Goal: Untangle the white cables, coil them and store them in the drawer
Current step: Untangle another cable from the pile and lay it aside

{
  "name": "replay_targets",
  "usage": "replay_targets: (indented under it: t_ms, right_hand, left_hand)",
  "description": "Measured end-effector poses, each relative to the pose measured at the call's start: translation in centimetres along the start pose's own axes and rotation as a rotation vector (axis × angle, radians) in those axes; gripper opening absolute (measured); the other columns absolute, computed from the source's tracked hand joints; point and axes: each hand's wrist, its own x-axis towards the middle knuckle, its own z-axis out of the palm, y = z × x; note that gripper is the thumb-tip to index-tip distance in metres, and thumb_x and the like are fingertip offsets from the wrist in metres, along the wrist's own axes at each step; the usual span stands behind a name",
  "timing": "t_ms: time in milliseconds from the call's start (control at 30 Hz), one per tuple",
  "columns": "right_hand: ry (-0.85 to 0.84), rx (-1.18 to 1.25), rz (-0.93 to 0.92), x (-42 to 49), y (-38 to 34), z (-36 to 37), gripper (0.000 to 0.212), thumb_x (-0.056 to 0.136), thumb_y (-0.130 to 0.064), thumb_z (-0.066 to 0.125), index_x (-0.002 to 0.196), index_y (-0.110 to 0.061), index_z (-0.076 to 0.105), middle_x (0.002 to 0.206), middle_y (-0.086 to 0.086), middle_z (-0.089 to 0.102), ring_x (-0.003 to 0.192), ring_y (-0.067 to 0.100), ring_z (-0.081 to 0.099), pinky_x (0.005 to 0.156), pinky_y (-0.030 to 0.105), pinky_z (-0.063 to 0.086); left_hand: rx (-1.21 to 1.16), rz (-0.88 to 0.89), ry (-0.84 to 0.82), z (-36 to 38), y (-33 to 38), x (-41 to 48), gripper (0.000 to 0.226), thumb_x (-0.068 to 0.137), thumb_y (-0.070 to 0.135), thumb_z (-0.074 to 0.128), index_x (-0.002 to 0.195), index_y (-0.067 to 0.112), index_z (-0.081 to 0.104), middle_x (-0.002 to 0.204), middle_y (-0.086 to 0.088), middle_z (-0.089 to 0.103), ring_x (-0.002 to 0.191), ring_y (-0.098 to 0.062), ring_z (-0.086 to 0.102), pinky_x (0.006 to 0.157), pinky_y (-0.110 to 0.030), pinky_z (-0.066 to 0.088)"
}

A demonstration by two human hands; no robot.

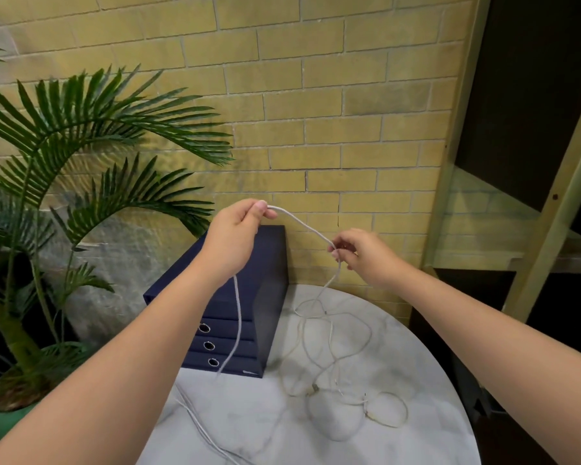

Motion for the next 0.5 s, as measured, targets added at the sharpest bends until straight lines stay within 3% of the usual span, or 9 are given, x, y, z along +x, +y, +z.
replay_targets:
  t_ms: [67,167,267,400,500]
  right_hand:
    - [-0.071,0.044,0.060,-0.1,0.4,0.3,0.019,0.093,-0.010,0.053,0.079,-0.022,0.059,0.081,-0.001,0.062,0.077,0.017,0.056,0.079,0.040,0.051]
    - [-0.127,0.114,0.146,-0.5,1.0,0.3,0.022,0.098,-0.016,0.046,0.077,-0.020,0.053,0.076,-0.002,0.063,0.076,0.019,0.057,0.070,0.035,0.049]
    - [-0.017,0.147,0.129,-0.8,1.2,-0.5,0.018,0.098,-0.016,0.047,0.083,-0.014,0.057,0.070,0.000,0.061,0.066,0.014,0.054,0.067,0.033,0.046]
    - [0.149,0.210,0.077,-0.7,1.0,-2.0,0.019,0.097,-0.019,0.050,0.080,-0.026,0.057,0.066,-0.004,0.057,0.060,0.012,0.052,0.059,0.027,0.043]
    - [0.168,0.251,0.042,-0.6,0.2,-3.0,0.020,0.096,-0.019,0.053,0.081,-0.031,0.059,0.066,-0.005,0.056,0.059,0.012,0.051,0.060,0.028,0.045]
  left_hand:
    - [-0.050,-0.024,0.036,-0.4,-0.7,0.1,0.032,0.102,0.031,0.041,0.084,0.029,0.067,0.063,0.008,0.040,0.057,-0.008,0.036,0.056,-0.025,0.031]
    - [-0.132,-0.079,0.107,-0.9,-1.7,0.1,0.034,0.101,0.032,0.041,0.080,0.032,0.068,0.065,0.008,0.039,0.059,-0.009,0.035,0.055,-0.026,0.030]
    - [-0.130,-0.114,0.101,-1.3,-2.5,-0.2,0.035,0.101,0.032,0.042,0.078,0.034,0.068,0.064,0.007,0.039,0.057,-0.009,0.035,0.053,-0.027,0.028]
    - [-0.127,-0.164,0.019,-1.6,-3.0,-0.6,0.033,0.100,0.036,0.045,0.077,0.032,0.069,0.063,0.009,0.041,0.059,-0.009,0.038,0.055,-0.026,0.030]
    - [-0.062,-0.141,-0.054,-1.3,-2.3,-0.8,0.028,0.098,0.041,0.048,0.085,0.026,0.068,0.063,0.009,0.044,0.058,-0.008,0.040,0.057,-0.026,0.033]
